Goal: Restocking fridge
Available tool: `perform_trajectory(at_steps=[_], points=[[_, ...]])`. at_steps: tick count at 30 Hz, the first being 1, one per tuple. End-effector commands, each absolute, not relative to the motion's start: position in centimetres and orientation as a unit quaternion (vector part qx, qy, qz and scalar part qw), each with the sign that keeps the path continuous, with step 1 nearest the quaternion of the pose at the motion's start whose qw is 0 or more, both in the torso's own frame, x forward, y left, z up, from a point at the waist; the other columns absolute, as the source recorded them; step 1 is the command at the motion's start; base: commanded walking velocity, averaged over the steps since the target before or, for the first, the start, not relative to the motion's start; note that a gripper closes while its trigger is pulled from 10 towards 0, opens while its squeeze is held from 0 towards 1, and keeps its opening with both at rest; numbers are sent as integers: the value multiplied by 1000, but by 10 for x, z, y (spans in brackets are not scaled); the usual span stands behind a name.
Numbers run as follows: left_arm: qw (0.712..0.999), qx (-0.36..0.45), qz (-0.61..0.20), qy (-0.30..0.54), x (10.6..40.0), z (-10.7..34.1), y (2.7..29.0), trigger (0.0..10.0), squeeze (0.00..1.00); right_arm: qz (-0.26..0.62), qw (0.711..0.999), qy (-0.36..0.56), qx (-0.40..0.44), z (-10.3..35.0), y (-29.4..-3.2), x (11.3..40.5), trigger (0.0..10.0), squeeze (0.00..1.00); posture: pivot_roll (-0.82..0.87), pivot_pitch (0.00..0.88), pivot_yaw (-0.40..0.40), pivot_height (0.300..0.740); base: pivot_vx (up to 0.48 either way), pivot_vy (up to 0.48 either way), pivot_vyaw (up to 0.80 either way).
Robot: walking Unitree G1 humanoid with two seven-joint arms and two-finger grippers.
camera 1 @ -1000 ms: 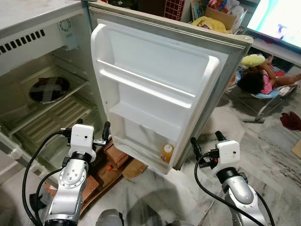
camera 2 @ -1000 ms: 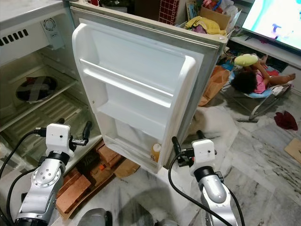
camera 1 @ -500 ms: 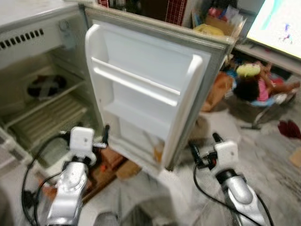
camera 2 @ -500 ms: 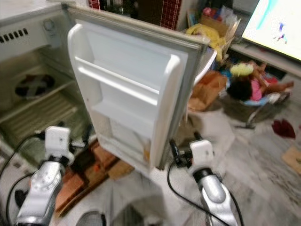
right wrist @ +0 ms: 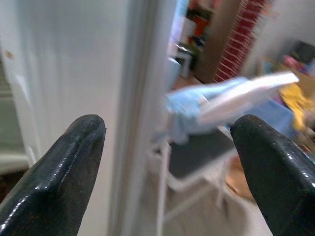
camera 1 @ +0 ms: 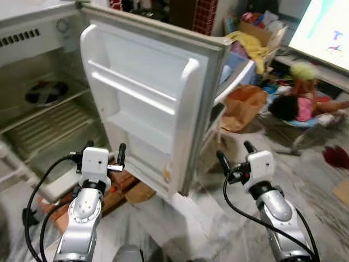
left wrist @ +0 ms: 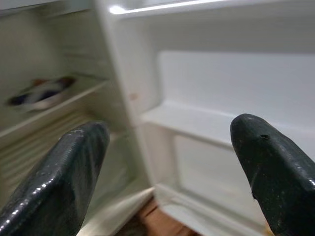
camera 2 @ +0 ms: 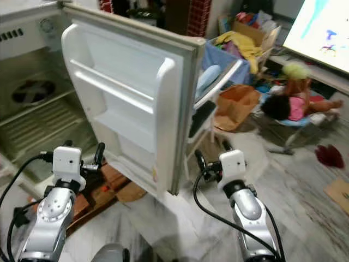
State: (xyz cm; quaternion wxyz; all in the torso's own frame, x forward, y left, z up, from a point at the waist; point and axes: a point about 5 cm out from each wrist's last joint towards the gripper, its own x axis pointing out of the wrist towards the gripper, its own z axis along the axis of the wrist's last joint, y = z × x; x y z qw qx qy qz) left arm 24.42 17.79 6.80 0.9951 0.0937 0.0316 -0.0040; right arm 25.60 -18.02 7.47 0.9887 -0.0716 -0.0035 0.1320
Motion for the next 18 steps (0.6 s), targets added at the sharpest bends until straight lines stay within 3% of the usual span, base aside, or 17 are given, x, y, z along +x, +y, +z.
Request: perform_trajectory(at_steps=[1, 10, 15, 18], points=[[995, 101, 2, 27, 245, 71, 180, 10000, 0, 121, 990, -14, -70, 79, -182, 263, 10000, 0, 55, 0, -42, 740, 0, 0, 0], [992, 116, 20, 50, 242, 64, 186, 10000, 0, 178, 982, -46, -37, 104, -165, 297, 10000, 0, 60, 0, -39, 740, 0, 0, 0], [990, 122, 29, 62, 242, 62, 190, 10000, 0, 310, 948, -52, 52, 122, -127, 299, 10000, 0, 66, 0, -41, 740, 0, 0, 0], [984, 143, 57, 94, 237, 53, 200, 10000, 0, 402, 907, -38, 119, 128, -105, 286, 10000, 0, 72, 0, -42, 740, 0, 0, 0]])
